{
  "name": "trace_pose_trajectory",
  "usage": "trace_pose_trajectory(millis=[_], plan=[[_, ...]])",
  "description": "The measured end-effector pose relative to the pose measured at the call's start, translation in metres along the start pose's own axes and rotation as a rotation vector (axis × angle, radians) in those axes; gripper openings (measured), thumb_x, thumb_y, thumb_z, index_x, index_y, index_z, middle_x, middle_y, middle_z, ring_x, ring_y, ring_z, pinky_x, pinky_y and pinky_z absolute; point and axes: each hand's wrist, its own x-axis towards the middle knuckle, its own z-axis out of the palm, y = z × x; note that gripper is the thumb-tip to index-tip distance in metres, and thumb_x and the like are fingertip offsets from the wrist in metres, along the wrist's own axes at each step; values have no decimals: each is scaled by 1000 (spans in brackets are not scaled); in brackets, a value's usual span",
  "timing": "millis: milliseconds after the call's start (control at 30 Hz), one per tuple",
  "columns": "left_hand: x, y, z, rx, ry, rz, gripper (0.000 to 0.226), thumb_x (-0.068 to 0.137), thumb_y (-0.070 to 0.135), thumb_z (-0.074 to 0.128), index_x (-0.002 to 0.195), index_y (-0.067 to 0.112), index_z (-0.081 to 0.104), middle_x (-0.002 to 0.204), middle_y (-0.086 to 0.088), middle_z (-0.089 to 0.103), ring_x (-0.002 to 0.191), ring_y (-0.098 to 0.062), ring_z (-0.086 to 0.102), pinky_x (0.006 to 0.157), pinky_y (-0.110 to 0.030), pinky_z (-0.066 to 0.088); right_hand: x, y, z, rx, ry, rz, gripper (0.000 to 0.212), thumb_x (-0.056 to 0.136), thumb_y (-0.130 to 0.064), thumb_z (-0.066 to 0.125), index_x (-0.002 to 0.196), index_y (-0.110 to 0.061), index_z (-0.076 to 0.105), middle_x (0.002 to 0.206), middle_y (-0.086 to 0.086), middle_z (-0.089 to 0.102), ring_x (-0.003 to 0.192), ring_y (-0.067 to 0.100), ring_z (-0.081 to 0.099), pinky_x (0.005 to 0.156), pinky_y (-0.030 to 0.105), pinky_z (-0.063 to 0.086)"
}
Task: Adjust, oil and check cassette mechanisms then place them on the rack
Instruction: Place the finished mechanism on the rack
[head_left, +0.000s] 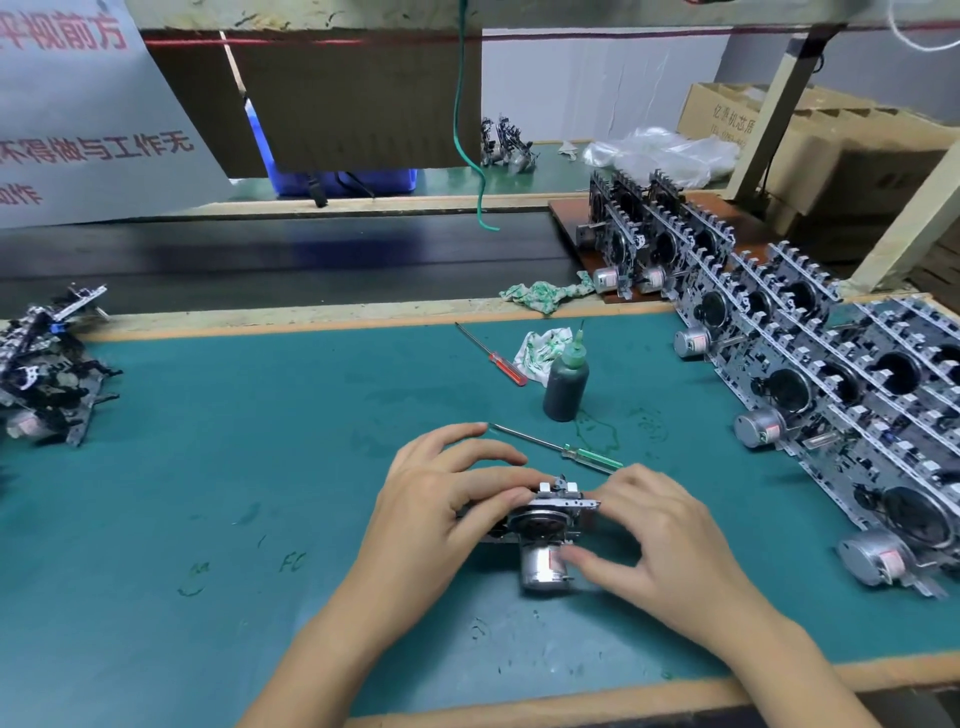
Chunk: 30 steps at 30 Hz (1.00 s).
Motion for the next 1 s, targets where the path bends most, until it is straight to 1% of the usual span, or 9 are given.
trace_pose_trajectory(millis=[100,167,267,400,567,733,833,900,1000], plan=[[0,1,0,0,3,1,33,88,51,42,99,43,72,104,30,62,121,3,41,102,-17,25,5,-1,-2,18,-30,30,40,71,-63,57,76,-25,68,73,-13,58,74,10,54,66,27,45],[0,0,-1,1,3,4,34,87,51,42,99,42,73,104,30,62,121,3,41,102,-17,25,9,-3,-4,154,-46,110,38,66,-62,63,90,-34,66,85,-18,60,88,6,55,78,27,45],[0,0,-1,-15,-3,-6,31,87,52,42,103,47,68,105,31,62,121,2,42,103,-19,26,14,-10,-2,463,-49,212,40,65,-43,75,102,-39,61,96,-18,61,101,6,55,89,24,41],[1,-1,-1,-10,3,-7,33,87,51,43,100,43,72,105,29,62,121,0,43,103,-27,30,21,-17,4,691,-64,237,32,66,-21,80,92,-30,66,94,-11,64,96,13,59,89,32,45],[-1,0,-1,8,-14,-14,35,86,53,41,101,45,71,105,33,60,123,-1,42,103,-29,31,22,-17,7,770,-43,270,28,61,-21,80,83,-32,68,93,-11,66,92,12,62,88,28,46],[2,0,-3,-30,-38,7,23,89,43,52,101,41,72,104,33,60,124,0,41,104,-35,33,23,-14,6,762,-51,257,32,65,-10,84,83,-31,69,92,-12,67,92,10,62,88,28,45],[-1,0,-1,-21,1,-3,26,88,49,49,100,44,72,103,35,58,122,-1,42,102,-37,36,22,-18,5,779,-71,246,27,64,-20,79,87,-30,68,94,-9,67,92,11,63,87,23,45],[-3,-1,-1,-29,9,-2,29,88,51,43,110,51,61,105,32,60,122,-2,42,101,-36,37,19,-17,2,734,-120,240,30,66,-33,77,94,-34,66,99,-14,66,99,10,60,90,21,43],[-3,-1,0,-43,20,6,30,88,51,43,112,50,60,107,28,62,121,-3,43,101,-37,38,11,-7,-5,386,-51,183,43,70,-56,63,106,-32,66,99,-22,63,105,1,52,91,17,38]])
